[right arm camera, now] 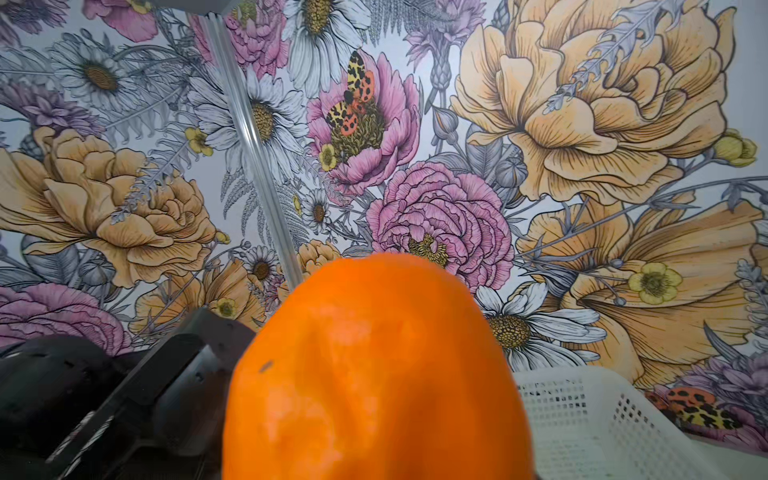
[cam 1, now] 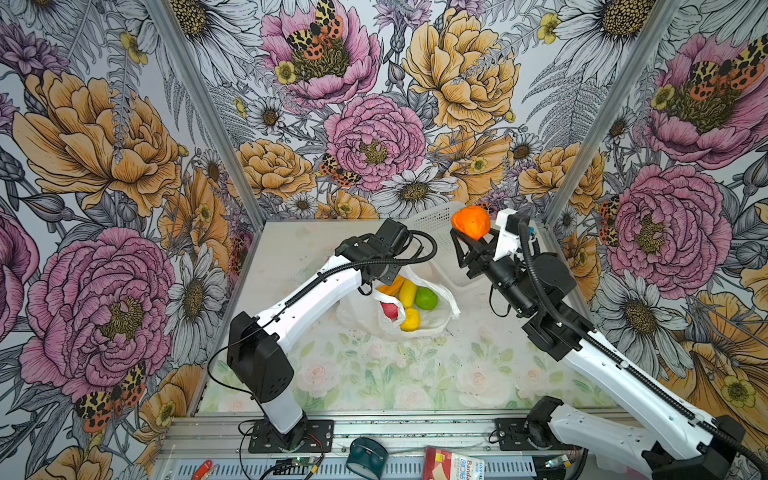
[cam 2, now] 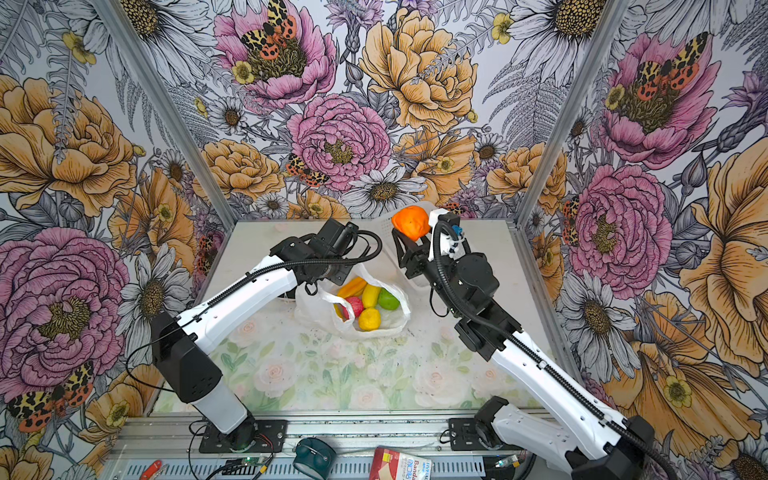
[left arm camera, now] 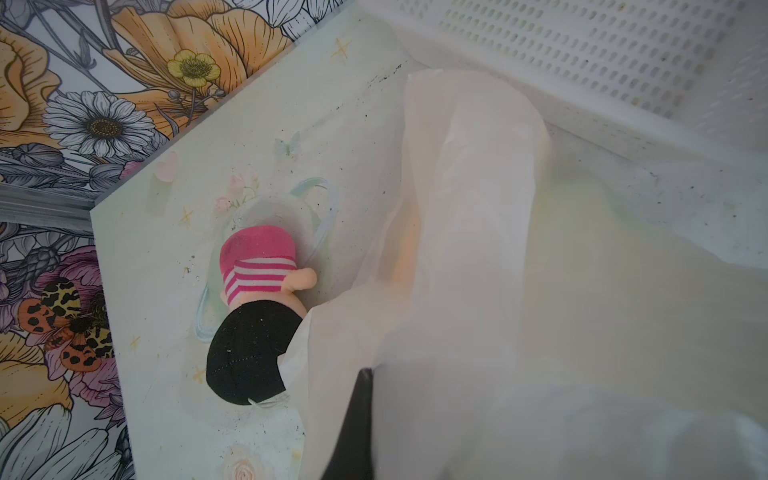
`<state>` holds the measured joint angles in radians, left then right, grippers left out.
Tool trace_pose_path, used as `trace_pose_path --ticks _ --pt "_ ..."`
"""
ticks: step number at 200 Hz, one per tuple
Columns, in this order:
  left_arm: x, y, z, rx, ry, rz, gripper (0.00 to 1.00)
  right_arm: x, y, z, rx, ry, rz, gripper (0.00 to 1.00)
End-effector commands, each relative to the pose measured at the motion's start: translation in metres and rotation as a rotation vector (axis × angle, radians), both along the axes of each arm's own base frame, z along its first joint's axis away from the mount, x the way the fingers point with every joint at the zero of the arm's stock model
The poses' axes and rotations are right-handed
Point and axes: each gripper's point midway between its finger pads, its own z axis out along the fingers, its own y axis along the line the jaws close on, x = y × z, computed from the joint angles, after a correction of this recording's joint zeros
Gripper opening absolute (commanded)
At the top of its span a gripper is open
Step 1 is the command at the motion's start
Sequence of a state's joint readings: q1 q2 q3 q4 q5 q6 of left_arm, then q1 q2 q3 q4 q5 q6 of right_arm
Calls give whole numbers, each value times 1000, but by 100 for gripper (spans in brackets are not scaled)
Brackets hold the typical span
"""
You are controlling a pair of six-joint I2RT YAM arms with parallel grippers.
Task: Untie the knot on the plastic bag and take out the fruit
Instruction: 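Carry the orange fruit with the right gripper over the white basket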
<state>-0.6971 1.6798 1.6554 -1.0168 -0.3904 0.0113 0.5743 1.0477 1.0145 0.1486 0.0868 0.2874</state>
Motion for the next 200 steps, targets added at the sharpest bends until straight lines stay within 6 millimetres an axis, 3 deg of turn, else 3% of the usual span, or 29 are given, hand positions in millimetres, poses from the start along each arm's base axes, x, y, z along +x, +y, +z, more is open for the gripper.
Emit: trace_pose_path --ticks 1,19,33,56,72,89,123,138,164,190,200 --pt "0 4 -2 23 0 -2 0 40 -28 -12 10 78 -116 0" --pt "-1 2 -3 17 8 -10 0 79 -61 -31 3 163 -212 0" --pt "-3 0 -3 30 2 -16 0 100 -77 -68 -12 275 -229 0" --pt "-6 -6 -4 37 2 -39 0 124 -92 -149 -123 476 -254 2" --pt "-8 -8 -2 32 0 -46 0 139 -106 -186 -155 598 -306 0" --pt "-10 -10 0 30 -5 -51 0 151 -105 -216 -140 681 -285 0" --pt "-14 -9 9 37 -33 -56 0 161 -98 -297 -179 857 -252 0" --pt "-17 -11 12 40 -42 -69 0 165 -100 -313 -198 890 -258 1" --pt "-18 -13 10 59 -44 -72 0 158 -101 -318 -201 926 -264 1" --pt "-19 -15 11 55 -47 -79 0 130 -107 -317 -196 939 -292 11" --pt "-19 -14 14 51 -51 -80 0 115 -111 -327 -210 966 -301 15"
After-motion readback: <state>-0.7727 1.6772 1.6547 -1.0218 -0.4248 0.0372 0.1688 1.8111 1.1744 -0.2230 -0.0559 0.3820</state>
